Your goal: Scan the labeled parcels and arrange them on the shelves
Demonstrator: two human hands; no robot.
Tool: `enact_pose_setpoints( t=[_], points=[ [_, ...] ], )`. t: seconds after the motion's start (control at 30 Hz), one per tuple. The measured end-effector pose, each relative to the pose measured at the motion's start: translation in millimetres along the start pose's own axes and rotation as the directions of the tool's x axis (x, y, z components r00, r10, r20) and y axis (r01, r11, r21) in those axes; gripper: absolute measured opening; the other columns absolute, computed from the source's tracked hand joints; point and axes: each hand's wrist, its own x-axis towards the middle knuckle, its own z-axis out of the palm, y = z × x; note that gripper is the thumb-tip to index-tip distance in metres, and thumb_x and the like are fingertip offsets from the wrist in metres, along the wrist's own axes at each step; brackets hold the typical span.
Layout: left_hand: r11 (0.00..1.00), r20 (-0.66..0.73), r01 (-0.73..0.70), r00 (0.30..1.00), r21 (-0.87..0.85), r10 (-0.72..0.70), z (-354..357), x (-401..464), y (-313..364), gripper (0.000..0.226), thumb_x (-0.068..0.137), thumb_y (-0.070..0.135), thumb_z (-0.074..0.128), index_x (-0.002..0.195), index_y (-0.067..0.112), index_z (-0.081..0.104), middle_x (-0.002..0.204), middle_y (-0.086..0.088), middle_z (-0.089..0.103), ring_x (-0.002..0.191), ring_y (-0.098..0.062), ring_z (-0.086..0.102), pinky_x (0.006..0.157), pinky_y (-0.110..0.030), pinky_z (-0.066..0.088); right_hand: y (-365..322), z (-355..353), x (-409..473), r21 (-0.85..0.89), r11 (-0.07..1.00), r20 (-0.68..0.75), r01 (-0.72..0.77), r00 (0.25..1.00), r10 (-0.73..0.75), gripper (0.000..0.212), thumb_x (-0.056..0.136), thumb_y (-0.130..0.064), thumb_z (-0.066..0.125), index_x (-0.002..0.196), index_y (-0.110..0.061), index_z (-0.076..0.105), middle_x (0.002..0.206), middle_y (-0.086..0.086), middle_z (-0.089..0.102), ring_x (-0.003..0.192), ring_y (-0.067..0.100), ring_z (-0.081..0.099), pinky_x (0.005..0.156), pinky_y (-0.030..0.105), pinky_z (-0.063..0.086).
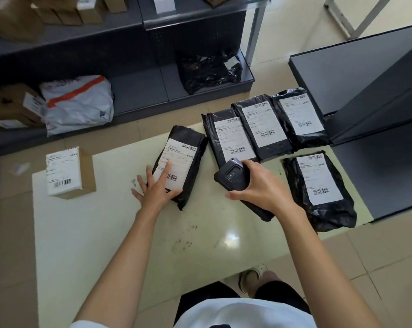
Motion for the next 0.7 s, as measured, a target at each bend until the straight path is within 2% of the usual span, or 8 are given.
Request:
enact_pose_setpoints(
  t=[0.13, 0.23, 0.3, 0.37, 0.43, 0.57, 0.63, 0.7],
  points=[
    [0.996, -0.059, 0.053, 0.997, -0.068, -0.057, 19, -9, 9, 0.111, 0.066, 0.08, 0.064, 0.145, 0.06, -0.011, 0.159, -0.003, -0.026, 0.144, -0.043, -0.021, 0.114, -0.064, -0.006, -2, 1, -8, -0.01, 1.0, -0.014, 0.017, 1.0, -0.017, 0.087, 0.063, -0.062, 0.078, 0.136, -0.031, 0.043, 0.121, -0.008, 0.056, 0.103, 0.018, 0.059, 0.087, 0.041, 0.053],
    [0.996, -0.188, 0.056, 0.98, -0.071, -0.068, 35, -15, 18, 0.109, 0.072, 0.066, 0.072, 0.148, 0.055, -0.005, 0.158, -0.012, -0.001, 0.141, -0.046, 0.006, 0.115, -0.058, 0.015, 1, 2, -16, -0.014, 1.0, -0.027, 0.014, 1.0, -0.015, 0.091, 0.064, -0.062, 0.079, 0.14, -0.029, 0.041, 0.122, -0.008, 0.055, 0.107, 0.018, 0.058, 0.089, 0.042, 0.052],
    [0.997, -0.248, 0.031, 0.968, -0.072, -0.048, 36, -17, 21, 0.108, 0.073, 0.052, 0.078, 0.152, 0.048, 0.004, 0.151, -0.014, 0.016, 0.129, -0.044, 0.026, 0.105, -0.051, 0.033, 4, 2, -22, -0.021, 1.0, -0.03, 0.008, 1.0, -0.009, 0.092, 0.064, -0.062, 0.079, 0.14, -0.029, 0.04, 0.123, -0.008, 0.055, 0.109, 0.018, 0.058, 0.09, 0.043, 0.052],
    [0.996, -0.27, 0.021, 0.962, -0.09, -0.044, 33, -20, 20, 0.11, 0.073, 0.043, 0.081, 0.154, 0.041, 0.006, 0.147, -0.013, 0.023, 0.124, -0.042, 0.03, 0.094, -0.047, 0.041, 4, 2, -28, -0.034, 0.999, -0.035, 0.007, 0.999, -0.008, 0.09, 0.064, -0.062, 0.078, 0.139, -0.03, 0.04, 0.121, -0.008, 0.055, 0.108, 0.019, 0.058, 0.089, 0.043, 0.052],
    [0.993, -0.31, 0.006, 0.95, -0.117, -0.042, 28, -25, 15, 0.115, 0.071, 0.039, 0.083, 0.155, 0.034, 0.004, 0.148, -0.012, 0.025, 0.128, -0.041, 0.028, 0.09, -0.048, 0.042, 1, 1, -33, -0.039, 0.999, -0.038, 0.022, 0.999, -0.024, 0.09, 0.063, -0.062, 0.078, 0.138, -0.03, 0.041, 0.121, -0.008, 0.055, 0.107, 0.019, 0.059, 0.088, 0.043, 0.052],
    [0.977, -0.425, -0.098, 0.905, -0.19, 0.008, 12, -42, 7, 0.122, 0.066, 0.033, 0.086, 0.156, 0.023, 0.005, 0.151, -0.009, 0.027, 0.134, -0.036, 0.024, 0.097, -0.051, 0.039, -11, -5, -42, -0.033, 0.997, -0.058, 0.072, 0.996, -0.074, 0.087, 0.065, -0.061, 0.078, 0.138, -0.032, 0.041, 0.122, -0.01, 0.056, 0.103, 0.018, 0.06, 0.086, 0.041, 0.053],
    [0.96, -0.51, -0.201, 0.857, -0.197, 0.075, -3, -53, 11, 0.122, 0.062, 0.03, 0.087, 0.155, 0.021, 0.008, 0.152, -0.006, 0.027, 0.133, -0.033, 0.024, 0.098, -0.047, 0.038, -18, -10, -48, -0.027, 0.994, -0.069, 0.104, 0.992, -0.105, 0.085, 0.066, -0.059, 0.078, 0.138, -0.033, 0.041, 0.124, -0.011, 0.055, 0.106, 0.018, 0.06, 0.087, 0.04, 0.052],
    [0.939, -0.585, -0.324, 0.786, -0.116, 0.199, -25, -66, 22, 0.122, 0.059, 0.027, 0.088, 0.154, 0.019, 0.011, 0.152, -0.003, 0.027, 0.133, -0.029, 0.024, 0.096, -0.039, 0.036, -24, -17, -56, -0.018, 0.992, -0.089, 0.125, 0.988, -0.126, 0.082, 0.066, -0.056, 0.078, 0.136, -0.033, 0.043, 0.123, -0.012, 0.055, 0.107, 0.017, 0.06, 0.087, 0.039, 0.051]
  ],
)
